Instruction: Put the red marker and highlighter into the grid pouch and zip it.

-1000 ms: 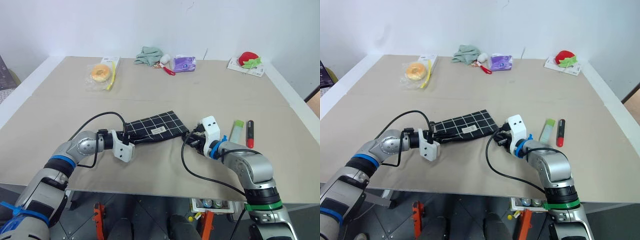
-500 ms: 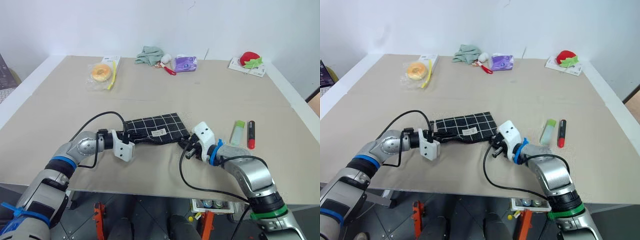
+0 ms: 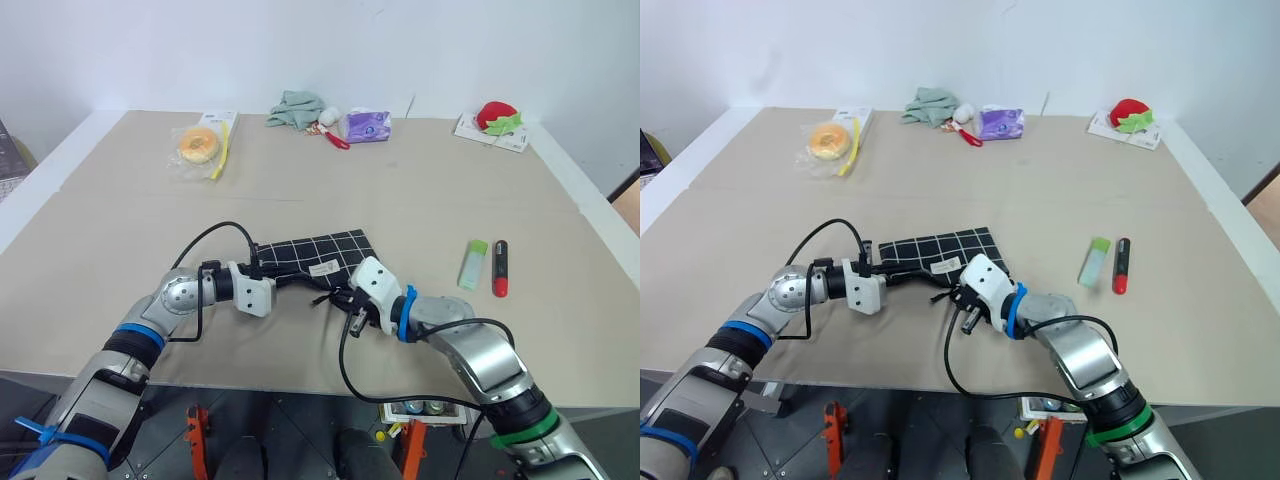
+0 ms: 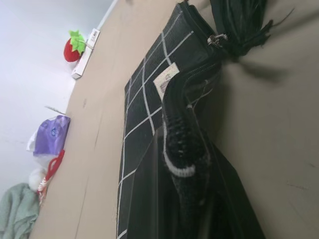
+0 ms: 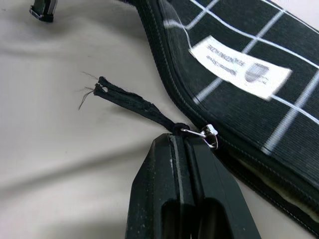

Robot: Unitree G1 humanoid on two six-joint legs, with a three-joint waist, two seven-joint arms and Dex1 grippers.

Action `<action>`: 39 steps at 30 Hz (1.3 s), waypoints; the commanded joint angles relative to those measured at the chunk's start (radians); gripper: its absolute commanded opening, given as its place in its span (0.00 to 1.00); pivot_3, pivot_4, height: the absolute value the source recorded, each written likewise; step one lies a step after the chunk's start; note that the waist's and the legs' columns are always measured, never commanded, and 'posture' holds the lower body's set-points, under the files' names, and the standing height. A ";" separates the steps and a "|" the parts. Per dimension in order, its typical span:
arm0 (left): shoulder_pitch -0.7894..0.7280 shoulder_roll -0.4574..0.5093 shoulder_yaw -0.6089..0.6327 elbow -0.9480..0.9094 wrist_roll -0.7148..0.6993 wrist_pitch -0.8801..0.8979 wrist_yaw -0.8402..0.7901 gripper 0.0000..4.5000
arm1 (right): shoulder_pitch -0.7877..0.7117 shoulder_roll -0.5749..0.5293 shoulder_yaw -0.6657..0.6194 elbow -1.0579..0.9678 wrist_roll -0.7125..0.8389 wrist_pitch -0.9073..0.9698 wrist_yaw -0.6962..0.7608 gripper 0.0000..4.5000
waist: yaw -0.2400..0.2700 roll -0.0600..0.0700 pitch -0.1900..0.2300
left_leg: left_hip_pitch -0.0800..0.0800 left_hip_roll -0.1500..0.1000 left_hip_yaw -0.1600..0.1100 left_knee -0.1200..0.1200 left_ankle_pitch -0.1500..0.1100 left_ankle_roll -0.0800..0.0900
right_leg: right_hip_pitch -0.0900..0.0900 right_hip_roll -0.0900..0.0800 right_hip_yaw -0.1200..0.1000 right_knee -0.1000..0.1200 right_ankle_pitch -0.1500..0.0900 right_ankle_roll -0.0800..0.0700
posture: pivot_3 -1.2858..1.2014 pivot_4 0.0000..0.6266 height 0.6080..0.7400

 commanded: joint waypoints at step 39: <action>0.020 -0.013 0.008 -0.044 -0.048 0.052 -0.069 0.00 | -0.062 -0.045 -0.720 0.165 0.022 0.101 -0.539 0.99 | 0.004 0.006 0.004 | -0.002 -0.001 -0.002 -0.005 0.000 0.000 | -0.001 -0.001 -0.001 -0.001 -0.002 0.000 | 0.52 0.24 0.96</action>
